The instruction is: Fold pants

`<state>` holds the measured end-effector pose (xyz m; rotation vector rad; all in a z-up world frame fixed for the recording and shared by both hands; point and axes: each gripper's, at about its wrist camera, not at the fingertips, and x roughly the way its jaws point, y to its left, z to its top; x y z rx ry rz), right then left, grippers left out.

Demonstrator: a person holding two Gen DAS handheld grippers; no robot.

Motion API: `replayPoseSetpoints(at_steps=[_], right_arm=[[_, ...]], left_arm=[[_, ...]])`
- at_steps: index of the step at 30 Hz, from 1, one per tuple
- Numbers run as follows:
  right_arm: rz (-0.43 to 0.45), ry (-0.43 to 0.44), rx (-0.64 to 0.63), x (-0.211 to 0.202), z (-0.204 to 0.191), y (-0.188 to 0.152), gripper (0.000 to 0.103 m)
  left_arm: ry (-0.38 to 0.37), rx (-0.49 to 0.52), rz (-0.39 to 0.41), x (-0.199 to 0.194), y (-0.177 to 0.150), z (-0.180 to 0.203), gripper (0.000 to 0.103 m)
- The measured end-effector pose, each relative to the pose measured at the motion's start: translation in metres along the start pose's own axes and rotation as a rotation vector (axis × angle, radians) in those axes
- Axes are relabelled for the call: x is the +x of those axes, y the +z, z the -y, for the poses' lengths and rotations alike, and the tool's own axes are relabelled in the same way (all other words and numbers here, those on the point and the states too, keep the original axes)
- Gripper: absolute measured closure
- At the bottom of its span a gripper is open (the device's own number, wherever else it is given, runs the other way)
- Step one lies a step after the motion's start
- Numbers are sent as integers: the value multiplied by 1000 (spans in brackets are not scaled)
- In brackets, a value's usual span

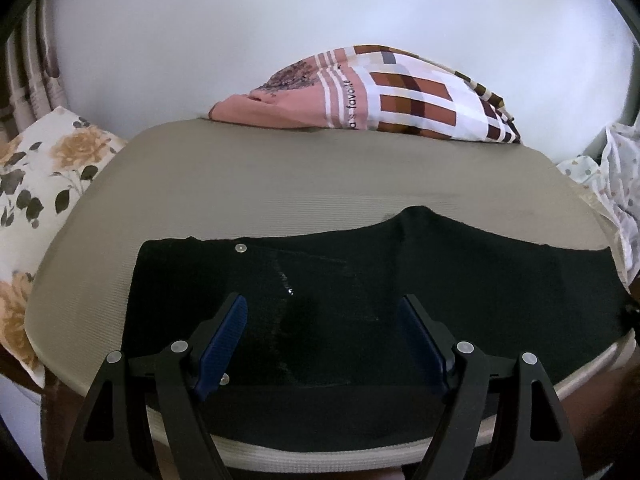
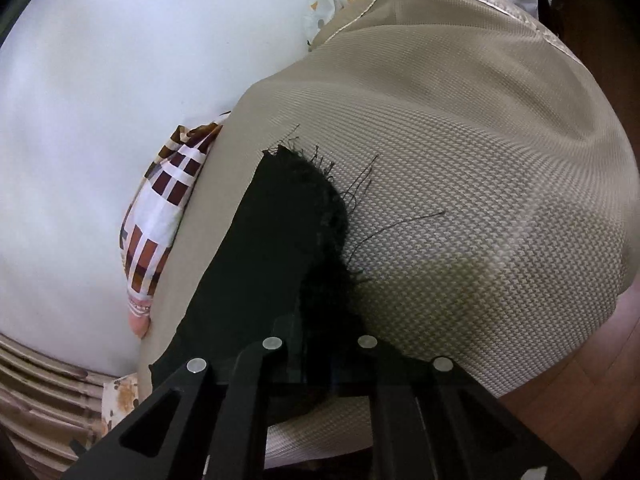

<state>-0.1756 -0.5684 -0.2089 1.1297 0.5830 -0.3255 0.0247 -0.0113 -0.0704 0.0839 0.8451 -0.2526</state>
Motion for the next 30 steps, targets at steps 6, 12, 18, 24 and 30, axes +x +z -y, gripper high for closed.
replayPoseSetpoints(at_steps=[6, 12, 18, 24, 30], right_arm=[[-3, -14, 2, 5, -3, 2, 96], [-1, 19, -9, 6, -20, 3, 96], [-36, 74, -67, 13, -59, -5, 95], [-108, 171, -122, 35, -110, -30, 95], [-220, 270, -201, 65, -171, -69, 95]], left_arm=[[18, 6, -24, 7, -2, -1, 25], [32, 17, -47, 12, -3, -1, 25], [40, 5, -72, 14, -5, -9, 25], [56, -2, -90, 10, -8, -18, 24], [68, -12, -99, 9, -10, -27, 24]])
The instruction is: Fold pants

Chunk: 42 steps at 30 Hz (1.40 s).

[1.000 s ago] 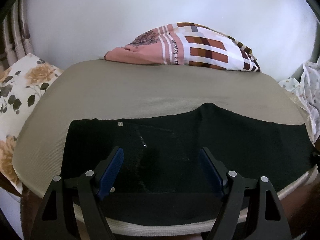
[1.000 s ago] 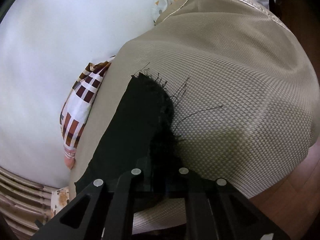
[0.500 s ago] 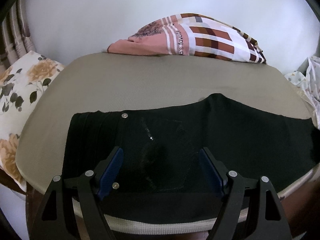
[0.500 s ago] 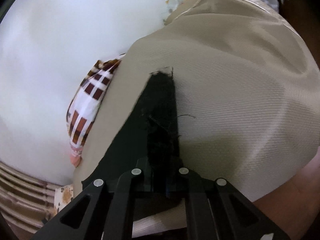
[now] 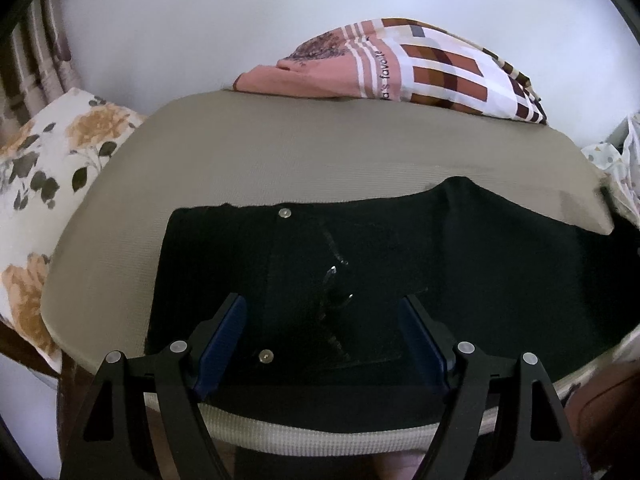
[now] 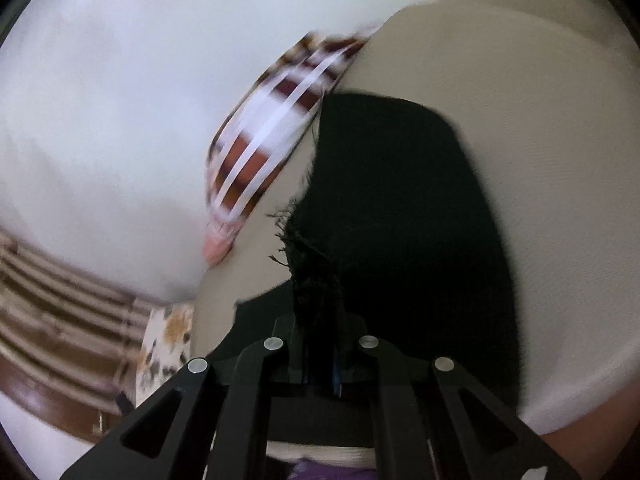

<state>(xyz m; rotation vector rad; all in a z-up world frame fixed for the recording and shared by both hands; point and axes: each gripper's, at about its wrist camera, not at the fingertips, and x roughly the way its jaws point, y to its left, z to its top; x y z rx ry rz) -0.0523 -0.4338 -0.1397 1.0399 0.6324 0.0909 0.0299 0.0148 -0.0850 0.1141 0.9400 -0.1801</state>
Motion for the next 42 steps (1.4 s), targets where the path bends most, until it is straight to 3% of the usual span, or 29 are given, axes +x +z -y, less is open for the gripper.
replayPoseSetpoints(at_steps=[8, 24, 42], right_arm=[[-185, 42, -92, 71, -47, -43, 95], [-371, 61, -127, 131, -70, -98, 95], [-416, 95, -169, 148, -84, -119, 94]], left_arm=[[-11, -16, -26, 6, -5, -4, 24], [-20, -11, -74, 19, -9, -3, 24], [-15, 39, -120, 30, -18, 9, 24]])
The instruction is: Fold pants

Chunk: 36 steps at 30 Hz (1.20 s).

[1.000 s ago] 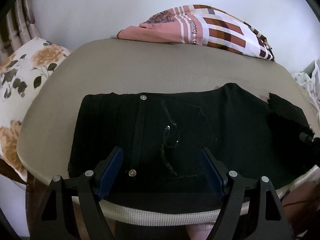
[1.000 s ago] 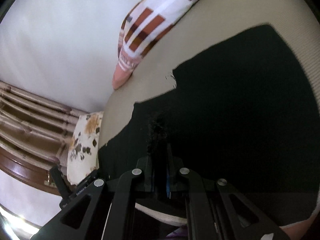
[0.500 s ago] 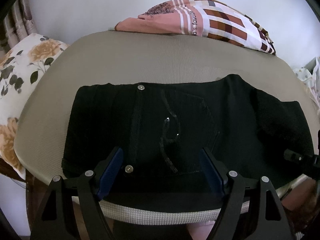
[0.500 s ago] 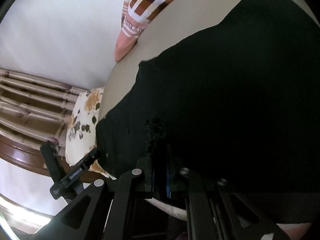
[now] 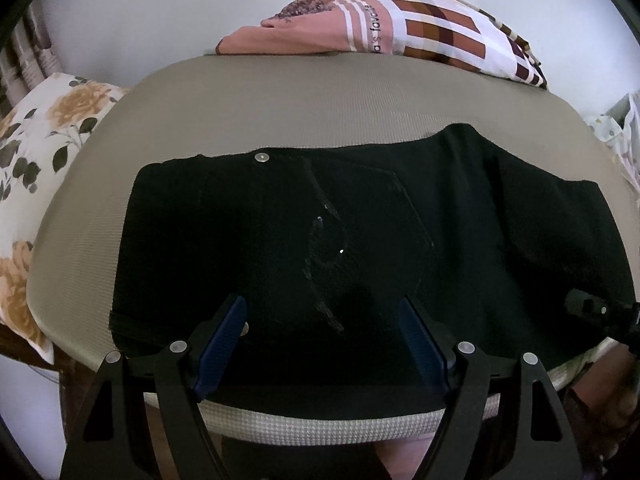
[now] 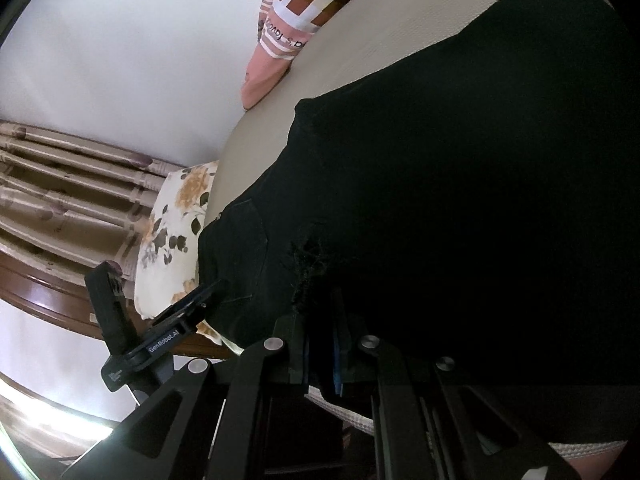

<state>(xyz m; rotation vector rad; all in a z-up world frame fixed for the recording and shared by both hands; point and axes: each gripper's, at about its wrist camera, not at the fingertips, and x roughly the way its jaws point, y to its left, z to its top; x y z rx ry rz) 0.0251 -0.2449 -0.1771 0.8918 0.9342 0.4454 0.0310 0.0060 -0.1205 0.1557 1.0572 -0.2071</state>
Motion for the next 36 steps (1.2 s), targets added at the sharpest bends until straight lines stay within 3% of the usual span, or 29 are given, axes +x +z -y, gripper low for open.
replayPoseSetpoints(at_steps=[32, 36], right_arm=[[-41, -26, -94, 22, -27, -9, 89], [-56, 66, -54, 22, -24, -9, 76]], left_arm=[[-2, 19, -46, 16, -5, 3, 24], [5, 27, -47, 15, -6, 5, 24]])
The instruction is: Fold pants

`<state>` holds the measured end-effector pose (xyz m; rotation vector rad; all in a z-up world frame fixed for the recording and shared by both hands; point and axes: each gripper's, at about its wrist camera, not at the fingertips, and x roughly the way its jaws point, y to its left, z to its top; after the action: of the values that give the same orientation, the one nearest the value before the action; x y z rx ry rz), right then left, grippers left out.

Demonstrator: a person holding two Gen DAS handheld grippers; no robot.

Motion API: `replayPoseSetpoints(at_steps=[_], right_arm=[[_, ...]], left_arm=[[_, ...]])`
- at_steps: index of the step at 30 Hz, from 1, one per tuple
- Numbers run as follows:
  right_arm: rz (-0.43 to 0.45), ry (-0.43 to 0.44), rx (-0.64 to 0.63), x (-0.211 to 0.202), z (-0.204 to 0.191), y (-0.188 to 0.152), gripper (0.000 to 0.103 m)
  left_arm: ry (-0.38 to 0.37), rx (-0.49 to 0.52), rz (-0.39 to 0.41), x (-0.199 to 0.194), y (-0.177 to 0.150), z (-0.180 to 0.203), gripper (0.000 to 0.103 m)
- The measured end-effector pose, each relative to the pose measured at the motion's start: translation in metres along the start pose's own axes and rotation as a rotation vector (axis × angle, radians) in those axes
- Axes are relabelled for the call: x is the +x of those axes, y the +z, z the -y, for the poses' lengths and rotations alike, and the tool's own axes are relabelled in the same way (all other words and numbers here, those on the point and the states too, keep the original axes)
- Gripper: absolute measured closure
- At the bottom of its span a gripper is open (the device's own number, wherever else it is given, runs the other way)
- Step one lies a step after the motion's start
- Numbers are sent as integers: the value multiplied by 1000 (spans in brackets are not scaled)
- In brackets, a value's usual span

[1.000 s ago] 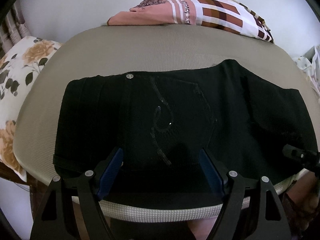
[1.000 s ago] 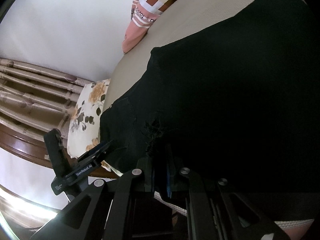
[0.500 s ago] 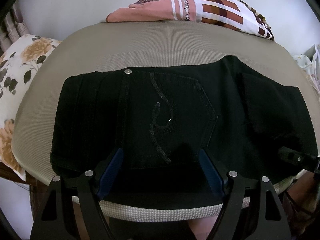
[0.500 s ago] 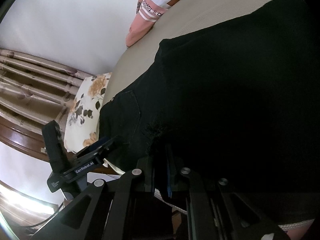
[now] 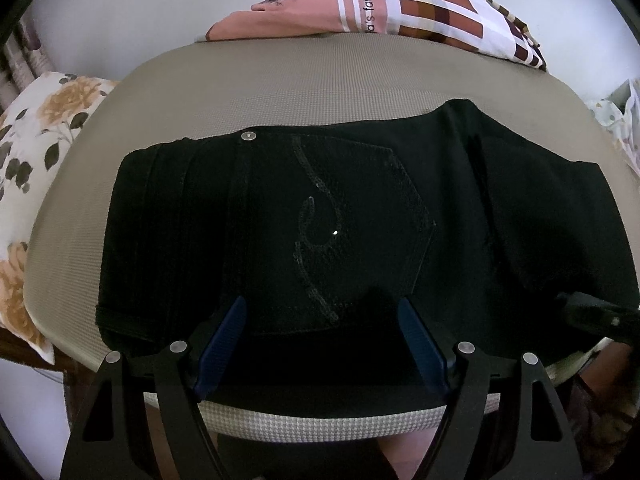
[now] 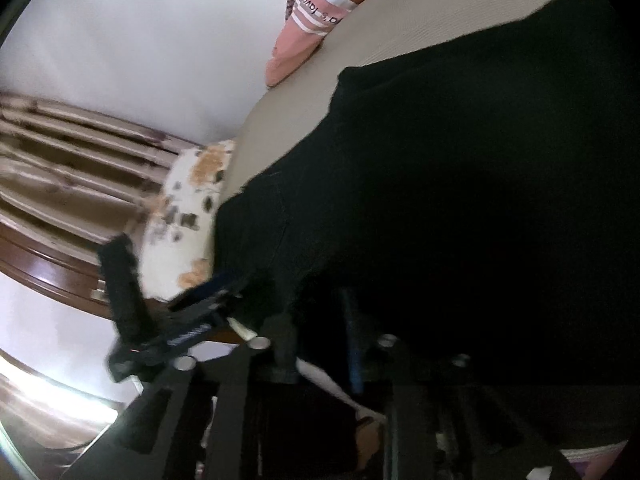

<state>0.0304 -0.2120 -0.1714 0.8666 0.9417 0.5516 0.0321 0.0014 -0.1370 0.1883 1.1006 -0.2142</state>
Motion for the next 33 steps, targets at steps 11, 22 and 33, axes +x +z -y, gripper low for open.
replayPoseSetpoints(at_steps=[11, 22, 33], right_arm=[[40, 361, 145, -26, 20, 6, 69], [-93, 260, 14, -4, 4, -14, 68], [-170, 104, -108, 16, -13, -23, 80]], left_arm=[[-18, -42, -4, -1, 4, -10, 24], [-13, -42, -7, 0, 4, -11, 24], [-77, -156, -2, -17, 8, -44, 22]])
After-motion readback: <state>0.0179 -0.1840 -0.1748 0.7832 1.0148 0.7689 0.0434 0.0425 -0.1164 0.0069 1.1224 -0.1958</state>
